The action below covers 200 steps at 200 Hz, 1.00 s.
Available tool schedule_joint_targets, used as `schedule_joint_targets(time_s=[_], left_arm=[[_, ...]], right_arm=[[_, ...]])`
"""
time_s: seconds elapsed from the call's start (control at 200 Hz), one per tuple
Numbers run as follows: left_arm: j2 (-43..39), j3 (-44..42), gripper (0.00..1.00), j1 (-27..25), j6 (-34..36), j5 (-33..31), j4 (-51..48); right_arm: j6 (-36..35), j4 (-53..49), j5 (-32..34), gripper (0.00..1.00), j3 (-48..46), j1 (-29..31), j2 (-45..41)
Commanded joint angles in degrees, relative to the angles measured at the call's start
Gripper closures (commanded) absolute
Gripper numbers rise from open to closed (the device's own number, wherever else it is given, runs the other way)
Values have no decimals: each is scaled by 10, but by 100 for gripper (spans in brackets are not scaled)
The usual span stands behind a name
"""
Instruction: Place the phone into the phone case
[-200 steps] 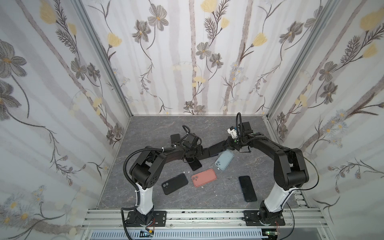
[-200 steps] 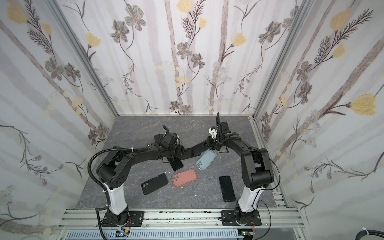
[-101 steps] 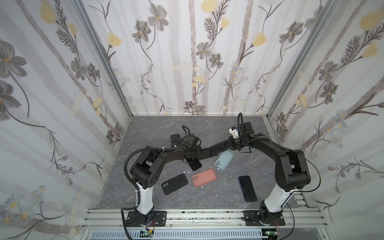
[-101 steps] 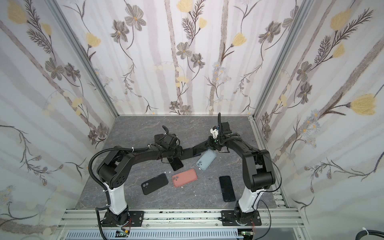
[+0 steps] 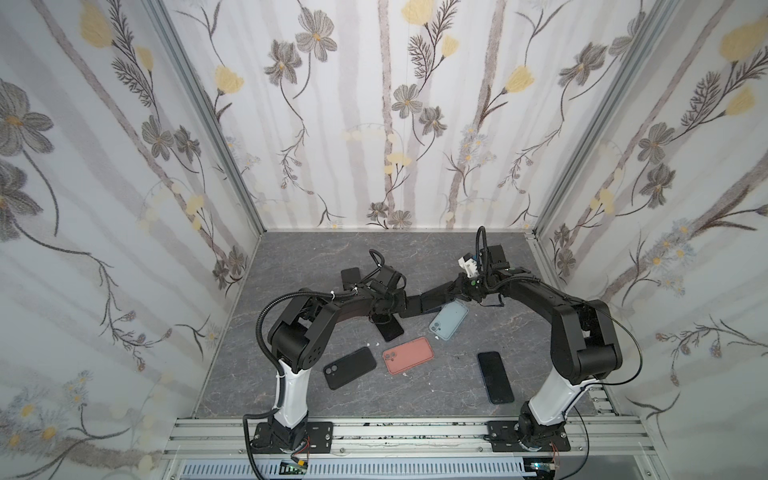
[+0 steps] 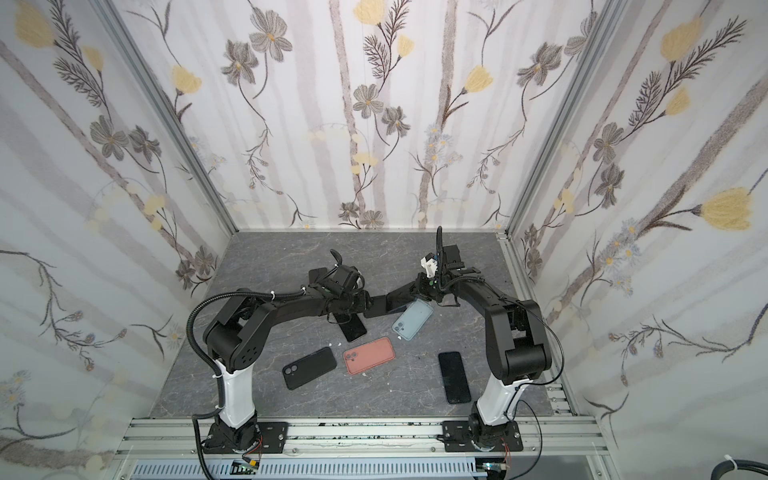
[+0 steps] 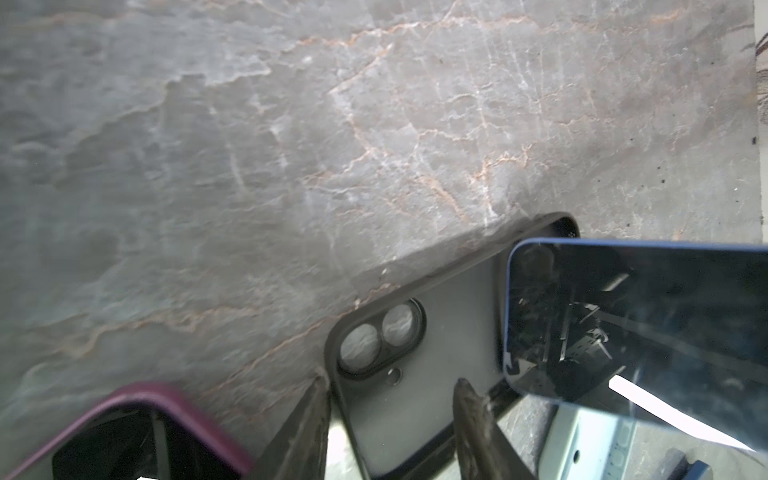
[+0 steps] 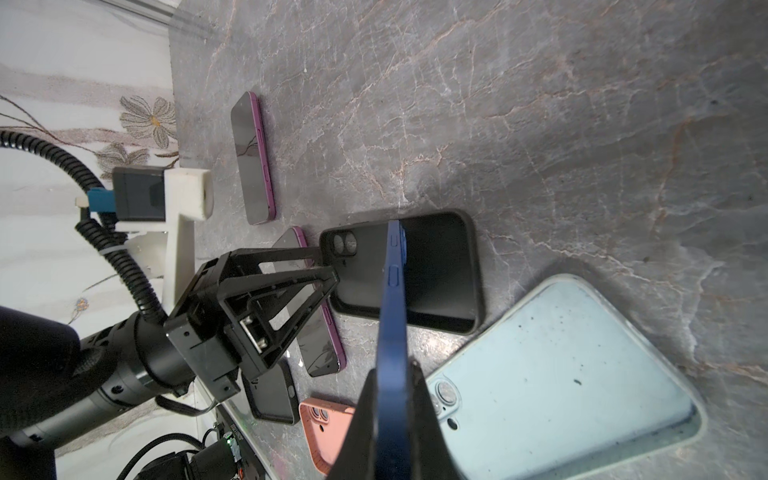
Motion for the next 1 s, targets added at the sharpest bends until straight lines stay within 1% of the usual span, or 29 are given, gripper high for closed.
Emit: schedule_joint_targets(time_s=[0.0, 0.275, 0.46, 0.699, 0.994], left_arm=[[13, 21, 53, 0, -8, 17, 5], [25, 37, 53, 2, -19, 28, 17], [14, 20, 53, 3, -26, 38, 27], [15, 3, 53, 4, -41, 63, 47], [11, -3, 52, 5, -29, 57, 41]], right_arm=[[3, 30, -43, 100, -2, 1, -3], [31, 84, -92, 100, -23, 1, 10], [42, 113, -115, 100, -33, 0, 27], [50, 138, -130, 100, -42, 1, 58], [53, 165, -141, 100, -58, 1, 95]])
